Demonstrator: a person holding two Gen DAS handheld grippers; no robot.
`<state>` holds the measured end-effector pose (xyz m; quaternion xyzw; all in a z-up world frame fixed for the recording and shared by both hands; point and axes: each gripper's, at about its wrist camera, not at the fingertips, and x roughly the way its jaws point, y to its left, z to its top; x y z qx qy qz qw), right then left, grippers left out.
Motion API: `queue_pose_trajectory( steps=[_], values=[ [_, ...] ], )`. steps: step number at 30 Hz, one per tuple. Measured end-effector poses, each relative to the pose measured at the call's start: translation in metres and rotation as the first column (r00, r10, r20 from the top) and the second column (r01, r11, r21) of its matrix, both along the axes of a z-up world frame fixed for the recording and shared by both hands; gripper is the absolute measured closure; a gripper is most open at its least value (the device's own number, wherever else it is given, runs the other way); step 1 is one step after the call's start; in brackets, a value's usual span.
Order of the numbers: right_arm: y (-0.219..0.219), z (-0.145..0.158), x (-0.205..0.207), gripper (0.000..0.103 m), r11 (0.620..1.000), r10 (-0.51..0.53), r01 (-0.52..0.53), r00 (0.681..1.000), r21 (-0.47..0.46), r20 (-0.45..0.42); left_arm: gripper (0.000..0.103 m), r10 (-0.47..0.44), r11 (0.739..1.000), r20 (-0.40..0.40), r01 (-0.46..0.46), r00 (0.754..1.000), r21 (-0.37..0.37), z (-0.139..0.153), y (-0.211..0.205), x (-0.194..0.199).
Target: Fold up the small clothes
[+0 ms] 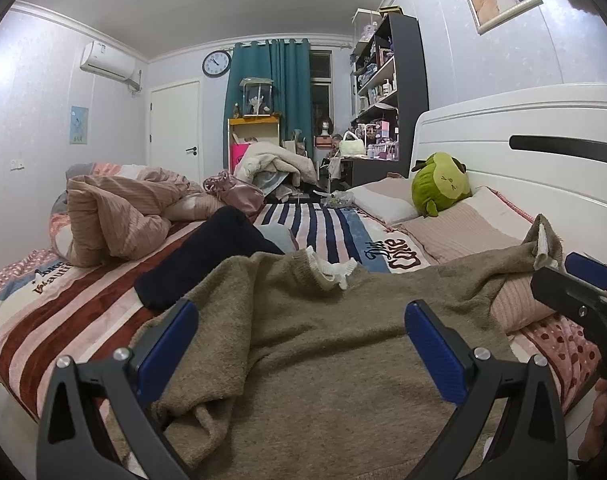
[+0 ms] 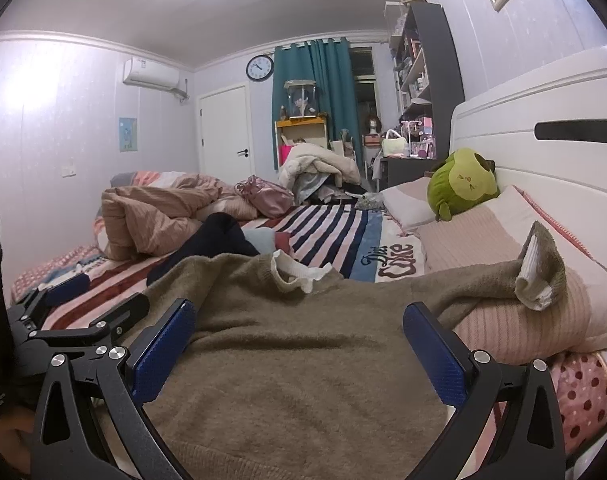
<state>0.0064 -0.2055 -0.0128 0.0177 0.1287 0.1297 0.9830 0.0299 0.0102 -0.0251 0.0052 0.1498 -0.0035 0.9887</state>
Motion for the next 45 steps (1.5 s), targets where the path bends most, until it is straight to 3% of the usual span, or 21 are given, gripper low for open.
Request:
queue_pose_trajectory(
  steps=[17, 21, 25, 29, 36, 40, 45],
  values=[
    [-0.004, 0.001, 0.003, 0.000, 1.000, 0.005, -0.005, 1.000, 0.014, -0.011, 0.001, 0.002, 1.000, -0.012, -0.002, 1.000, 0.009, -0.003, -0.001, 0.003],
    [-0.013, -0.003, -0.005, 0.000, 0.996, 0.032, -0.032, 0.999, 0.083, 0.001, 0.001, -0.015, 1.000, -0.012, 0.016, 1.000, 0.016, -0.003, -0.002, 0.002],
    [-0.005, -0.001, -0.015, 0.000, 0.998, -0.052, 0.054, 0.997, -0.033, 0.061, 0.001, -0.006, 1.000, -0.011, 0.006, 1.000, 0.024, -0.004, 0.000, 0.001],
    [0.000, 0.006, -0.026, 0.000, 0.997, -0.006, 0.014, 0.995, -0.074, 0.099, 0.001, 0.003, 1.000, 0.006, -0.003, 1.000, 0.017, -0.006, 0.008, 0.001],
    [-0.017, 0.003, -0.036, 0.000, 0.993, 0.046, -0.022, 0.977, -0.117, 0.209, 0.001, 0.098, 0.995, -0.039, -0.097, 0.994, 0.032, -0.033, 0.084, 0.002],
    [-0.021, -0.010, -0.019, 0.000, 0.972, 0.006, 0.018, 0.995, -0.235, 0.103, 0.001, 0.196, 0.980, -0.161, -0.189, 0.967, 0.060, -0.067, 0.142, 0.008],
    [-0.030, -0.029, -0.012, 0.000, 0.972, -0.045, 0.048, 0.999, -0.232, 0.018, 0.002, 0.127, 0.984, -0.262, -0.155, 0.957, -0.088, -0.101, 0.188, 0.005]
  ],
)
